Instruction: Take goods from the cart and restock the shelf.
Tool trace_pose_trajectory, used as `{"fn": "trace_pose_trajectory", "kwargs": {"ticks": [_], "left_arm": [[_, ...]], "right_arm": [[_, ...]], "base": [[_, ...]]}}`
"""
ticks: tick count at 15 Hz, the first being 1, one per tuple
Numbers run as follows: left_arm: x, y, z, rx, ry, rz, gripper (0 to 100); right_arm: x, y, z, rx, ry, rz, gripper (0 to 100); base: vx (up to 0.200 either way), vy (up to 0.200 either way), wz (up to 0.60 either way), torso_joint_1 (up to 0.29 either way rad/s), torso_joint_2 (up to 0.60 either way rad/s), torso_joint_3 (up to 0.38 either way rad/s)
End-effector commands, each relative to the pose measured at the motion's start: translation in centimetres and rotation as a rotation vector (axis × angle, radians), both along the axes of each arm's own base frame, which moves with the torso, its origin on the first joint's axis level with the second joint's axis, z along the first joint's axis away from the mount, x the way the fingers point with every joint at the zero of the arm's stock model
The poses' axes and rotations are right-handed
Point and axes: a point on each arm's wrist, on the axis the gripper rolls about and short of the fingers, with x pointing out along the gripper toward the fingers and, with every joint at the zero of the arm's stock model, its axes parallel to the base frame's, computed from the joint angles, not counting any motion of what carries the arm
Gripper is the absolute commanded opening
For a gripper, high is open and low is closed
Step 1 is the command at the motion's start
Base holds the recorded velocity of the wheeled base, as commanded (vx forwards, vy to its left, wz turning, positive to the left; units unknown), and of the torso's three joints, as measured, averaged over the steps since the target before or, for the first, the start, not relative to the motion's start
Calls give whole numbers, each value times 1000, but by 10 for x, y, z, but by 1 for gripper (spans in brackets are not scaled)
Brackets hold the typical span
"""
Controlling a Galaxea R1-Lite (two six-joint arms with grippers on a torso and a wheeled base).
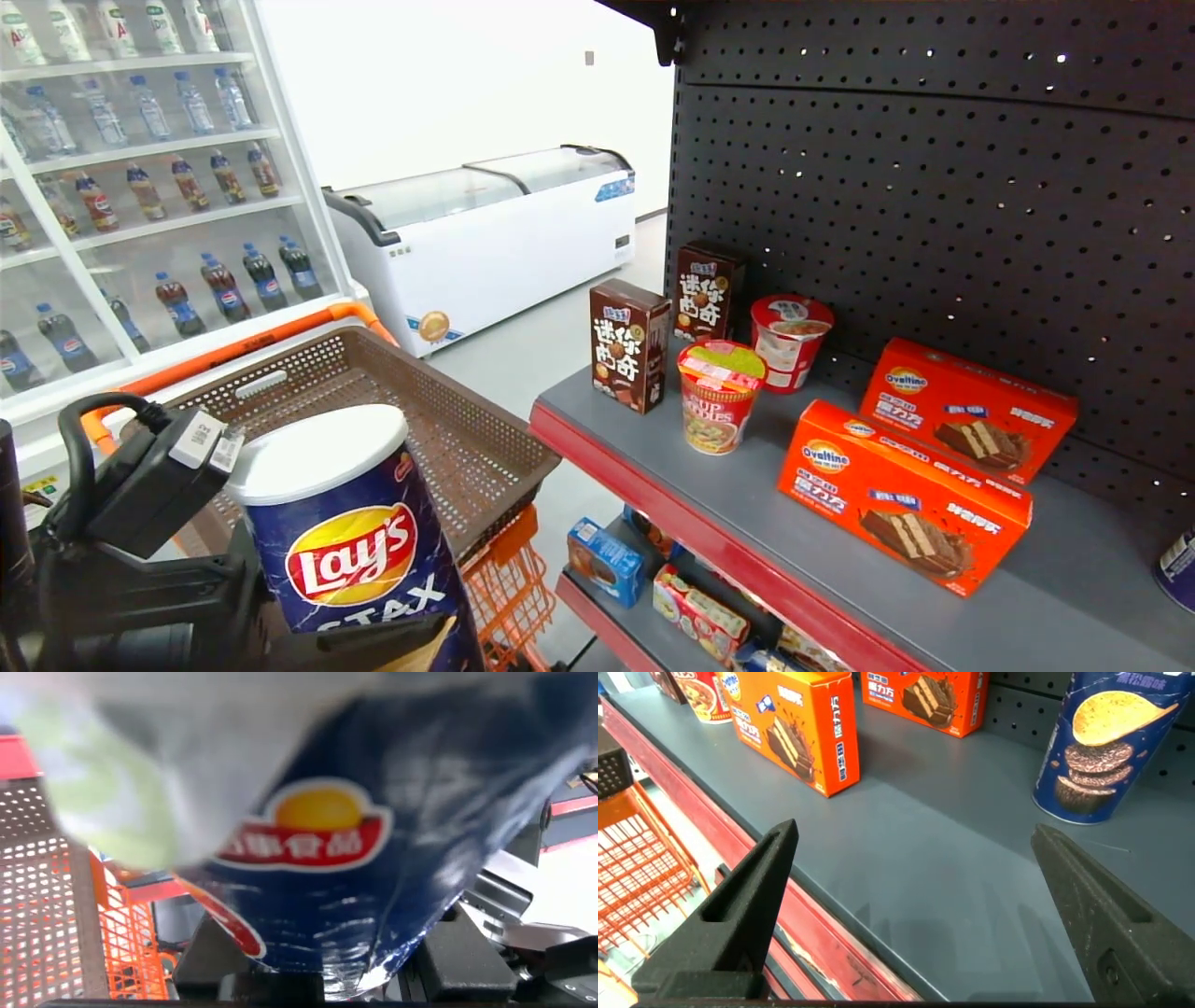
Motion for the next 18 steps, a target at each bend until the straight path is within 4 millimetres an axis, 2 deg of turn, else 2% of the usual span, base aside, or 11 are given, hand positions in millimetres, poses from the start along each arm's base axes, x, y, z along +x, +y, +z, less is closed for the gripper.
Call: {"fn": "trace_pose_trajectory", "kwargs": {"ticks": [1, 17, 18], "left_arm": [[1, 0, -2, 3, 9, 0, 0], [-2, 2, -12, 15, 43, 5, 0], [-3, 2, -12, 15, 44, 5, 0]], "right_arm": [[0, 0, 0, 0, -1, 0, 100], [0, 0, 0, 0, -1, 0, 100], [0, 0, 0, 0, -1, 0, 100]], "base": [[0, 0, -600, 2, 2, 2], [0, 0, -600, 4, 2, 4], [0, 0, 0, 0, 0, 0]]}}
